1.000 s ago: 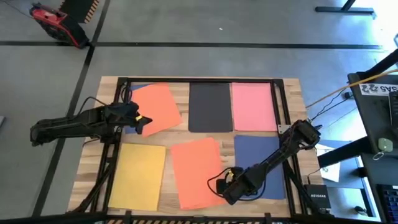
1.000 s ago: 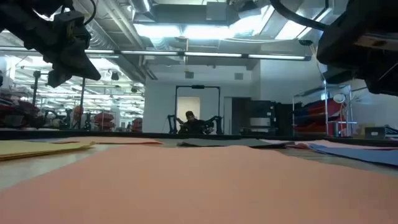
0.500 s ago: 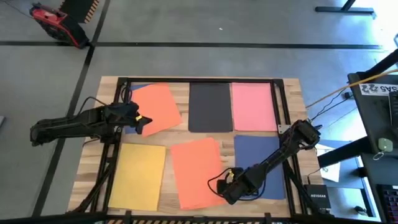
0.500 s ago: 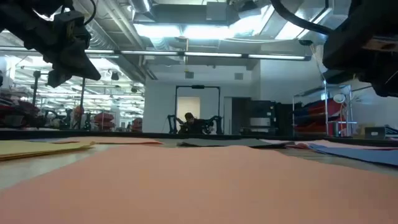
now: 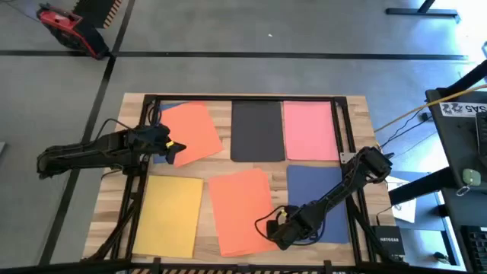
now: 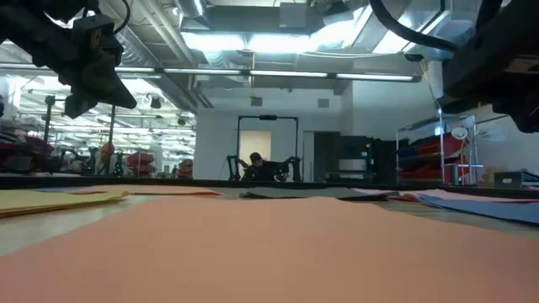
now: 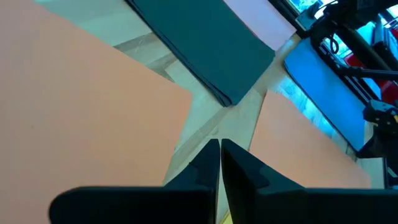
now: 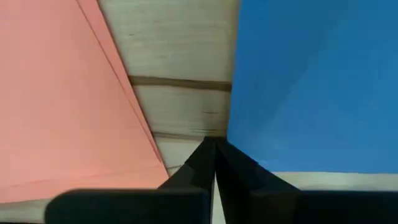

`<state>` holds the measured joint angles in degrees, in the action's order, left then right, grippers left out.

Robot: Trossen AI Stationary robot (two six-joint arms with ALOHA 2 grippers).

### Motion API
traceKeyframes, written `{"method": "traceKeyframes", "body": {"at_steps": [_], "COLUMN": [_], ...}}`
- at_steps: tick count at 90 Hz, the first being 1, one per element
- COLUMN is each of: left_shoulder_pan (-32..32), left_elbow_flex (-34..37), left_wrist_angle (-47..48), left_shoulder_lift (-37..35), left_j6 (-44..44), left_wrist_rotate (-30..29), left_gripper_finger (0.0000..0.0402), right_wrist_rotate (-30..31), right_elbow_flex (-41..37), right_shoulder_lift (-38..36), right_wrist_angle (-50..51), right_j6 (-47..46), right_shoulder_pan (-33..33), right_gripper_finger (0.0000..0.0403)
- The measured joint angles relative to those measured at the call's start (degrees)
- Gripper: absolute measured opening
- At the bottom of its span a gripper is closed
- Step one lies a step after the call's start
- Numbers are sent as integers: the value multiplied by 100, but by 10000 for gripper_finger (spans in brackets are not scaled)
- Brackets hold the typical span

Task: Organize paper
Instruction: Stack the blue paper on top of the other blue paper

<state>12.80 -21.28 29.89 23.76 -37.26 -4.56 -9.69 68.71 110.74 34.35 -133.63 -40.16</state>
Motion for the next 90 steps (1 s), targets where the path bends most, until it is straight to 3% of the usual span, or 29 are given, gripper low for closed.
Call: {"method": "traceKeyframes", "body": {"at_steps": [90], "left_shoulder_pan": [0], "left_elbow_flex": [0], "left_wrist_angle": [-1], "left_shoulder_lift": [1], "left_j6": [-24], "left_wrist_rotate": [1], "left_gripper_finger": [0], "right_wrist_rotate": [-259], "right_elbow_flex": [0], "right_shoulder_lift": [2], "right_wrist_angle": [50], "right_j6": [-74], "right_shoulder_pan": [-82], "right_gripper_finger": [0]}}
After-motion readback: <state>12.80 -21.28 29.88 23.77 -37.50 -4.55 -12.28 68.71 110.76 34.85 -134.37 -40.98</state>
